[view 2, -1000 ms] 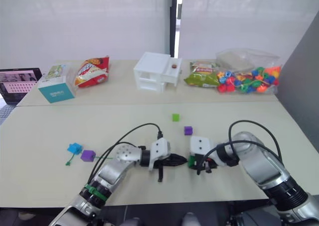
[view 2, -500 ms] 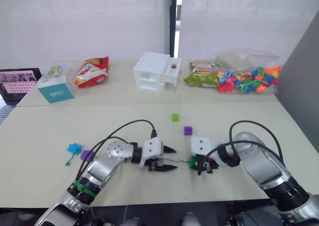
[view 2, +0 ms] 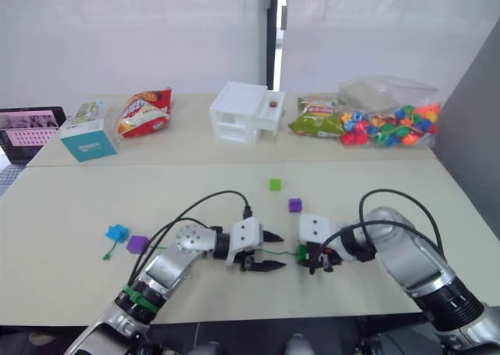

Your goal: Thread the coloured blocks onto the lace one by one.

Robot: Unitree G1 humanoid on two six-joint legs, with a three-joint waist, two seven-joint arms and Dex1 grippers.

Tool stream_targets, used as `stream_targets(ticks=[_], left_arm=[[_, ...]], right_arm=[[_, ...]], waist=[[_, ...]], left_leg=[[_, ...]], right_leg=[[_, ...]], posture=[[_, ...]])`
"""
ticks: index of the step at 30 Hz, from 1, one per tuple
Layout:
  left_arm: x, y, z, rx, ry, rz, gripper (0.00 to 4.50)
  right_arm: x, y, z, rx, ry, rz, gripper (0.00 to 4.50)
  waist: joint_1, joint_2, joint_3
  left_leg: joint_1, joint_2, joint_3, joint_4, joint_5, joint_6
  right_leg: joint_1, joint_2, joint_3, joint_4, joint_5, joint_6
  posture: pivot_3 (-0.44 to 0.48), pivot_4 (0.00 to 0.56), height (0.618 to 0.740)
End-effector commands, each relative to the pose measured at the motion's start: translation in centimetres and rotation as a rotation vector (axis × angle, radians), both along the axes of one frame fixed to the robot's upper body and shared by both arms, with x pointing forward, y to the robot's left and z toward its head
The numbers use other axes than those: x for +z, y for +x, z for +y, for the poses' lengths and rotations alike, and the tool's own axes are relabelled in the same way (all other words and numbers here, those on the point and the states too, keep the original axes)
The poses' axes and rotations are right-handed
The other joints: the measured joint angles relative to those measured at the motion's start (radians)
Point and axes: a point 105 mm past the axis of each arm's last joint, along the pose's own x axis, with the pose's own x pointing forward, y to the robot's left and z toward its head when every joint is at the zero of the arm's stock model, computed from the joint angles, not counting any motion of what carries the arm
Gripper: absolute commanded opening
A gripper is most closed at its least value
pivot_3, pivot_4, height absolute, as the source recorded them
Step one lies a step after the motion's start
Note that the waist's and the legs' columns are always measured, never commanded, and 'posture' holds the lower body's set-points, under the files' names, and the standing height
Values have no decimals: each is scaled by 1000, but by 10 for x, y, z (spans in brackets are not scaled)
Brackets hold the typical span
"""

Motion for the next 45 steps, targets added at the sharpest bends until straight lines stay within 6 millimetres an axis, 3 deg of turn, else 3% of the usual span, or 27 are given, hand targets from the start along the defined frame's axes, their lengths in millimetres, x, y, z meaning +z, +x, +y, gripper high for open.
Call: stream_targets(ticks=[1, 4, 6, 27, 33, 36, 40, 45], left_arm=[[5, 0, -4, -3, -13, -15, 1473], [4, 1, -7, 9, -22, -2, 435], [3, 1, -8, 9, -24, 1, 0], [8, -2, -29, -64, -84, -5, 0], [6, -2, -25, -51, -79, -2, 0], [11, 0, -10, -27, -68, -26, 0], [19, 0, 3, -19, -82, -15, 1164], [11, 2, 1, -26, -43, -30, 2787]], right_arm=[[9, 0, 3, 14, 12, -28, 1193], [9, -1, 4, 16, 13, -29, 1193], [10, -1, 5, 14, 18, -28, 1193], [8, -2, 5, 3, 15, -23, 1193], [8, -3, 3, -2, 11, -20, 1193], [7, -3, 2, -5, 10, -18, 1193], [7, -2, 2, -6, 9, -17, 1193], [6, -2, 4, -2, 11, -17, 1193]], waist=[[0, 0, 0], [0, 0, 0], [0, 0, 0], [2, 0, 0], [2, 0, 0], [1, 0, 0], [-2, 0, 0], [4, 0, 0]], left_leg=[[0, 0, 0, 0, 0, 0], [0, 0, 0, 0, 0, 0], [0, 0, 0, 0, 0, 0], [0, 0, 0, 0, 0, 0], [0, 0, 0, 0, 0, 0], [0, 0, 0, 0, 0, 0], [0, 0, 0, 0, 0, 0], [0, 0, 0, 1, 0, 0]], right_leg=[[0, 0, 0, 0, 0, 0], [0, 0, 0, 0, 0, 0], [0, 0, 0, 0, 0, 0], [0, 0, 0, 0, 0, 0], [0, 0, 0, 0, 0, 0], [0, 0, 0, 0, 0, 0], [-1, 0, 0, 1, 0, 0], [0, 0, 0, 0, 0, 0]], posture=[[0, 150, 740], [0, 150, 740], [0, 150, 740], [0, 150, 740], [0, 150, 740], [0, 150, 740], [0, 150, 740], [0, 150, 740]])
